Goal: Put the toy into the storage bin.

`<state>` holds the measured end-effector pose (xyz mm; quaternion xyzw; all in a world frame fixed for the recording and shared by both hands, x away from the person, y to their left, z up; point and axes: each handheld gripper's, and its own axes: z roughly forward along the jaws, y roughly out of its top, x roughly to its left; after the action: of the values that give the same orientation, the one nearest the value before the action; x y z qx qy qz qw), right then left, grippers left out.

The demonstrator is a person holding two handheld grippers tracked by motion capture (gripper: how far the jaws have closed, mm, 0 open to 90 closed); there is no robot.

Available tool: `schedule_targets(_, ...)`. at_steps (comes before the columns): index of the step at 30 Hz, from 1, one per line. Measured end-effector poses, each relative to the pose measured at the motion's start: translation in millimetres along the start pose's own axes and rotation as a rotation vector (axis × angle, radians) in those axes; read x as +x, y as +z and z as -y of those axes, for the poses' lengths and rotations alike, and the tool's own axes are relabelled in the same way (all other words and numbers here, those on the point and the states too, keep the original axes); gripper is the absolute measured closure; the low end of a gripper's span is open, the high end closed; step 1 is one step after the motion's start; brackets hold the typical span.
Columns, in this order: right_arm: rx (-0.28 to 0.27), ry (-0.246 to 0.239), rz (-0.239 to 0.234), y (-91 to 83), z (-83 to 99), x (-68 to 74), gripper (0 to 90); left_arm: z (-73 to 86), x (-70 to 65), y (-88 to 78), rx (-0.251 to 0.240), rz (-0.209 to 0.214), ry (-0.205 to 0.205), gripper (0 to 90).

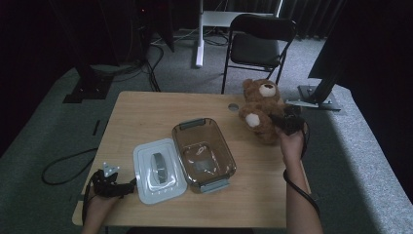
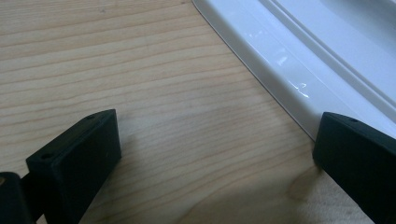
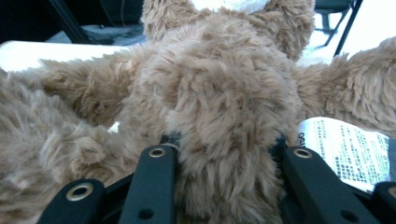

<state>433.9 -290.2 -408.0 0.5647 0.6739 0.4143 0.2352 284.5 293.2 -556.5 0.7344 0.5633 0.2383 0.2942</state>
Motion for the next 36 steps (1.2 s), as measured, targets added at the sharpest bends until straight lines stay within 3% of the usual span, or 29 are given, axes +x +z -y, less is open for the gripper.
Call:
schedule_targets(9,-0.072,-0.022,-0.054,-36.2,-20.7,24.3,67.2,-3.5,-3.9,3.2,0.001,0.007,0.011,1.6)
schedule_targets(16,-0.123,-0.075,-0.083,-60.1,-29.0,48.3,67.1,-4.7,-5.1,4.1,0.002,0.009,0.016,1.6)
schedule_targets(17,-0.142,-0.079,-0.117,-67.8,-29.5,56.8,67.2,-4.7,-5.4,4.2,0.001,0.010,0.016,1.6)
schedule_targets(20,-0.157,-0.102,-0.137,-74.3,-29.4,66.5,67.1,-4.7,-5.4,4.2,0.001,0.011,0.019,1.6)
schedule_targets(21,-0.171,-0.126,-0.154,-80.4,-29.0,77.4,67.1,-4.6,-5.3,4.1,0.001,0.013,0.020,1.6)
schedule_targets(26,-0.182,-0.183,-0.176,-89.4,-26.5,102.6,67.0,-4.3,-5.5,3.9,0.001,0.015,0.020,1.6)
schedule_targets(36,-0.179,-0.227,-0.234,-90.1,-16.6,137.0,67.0,-4.2,-5.0,3.7,0.002,0.018,0.024,1.6)
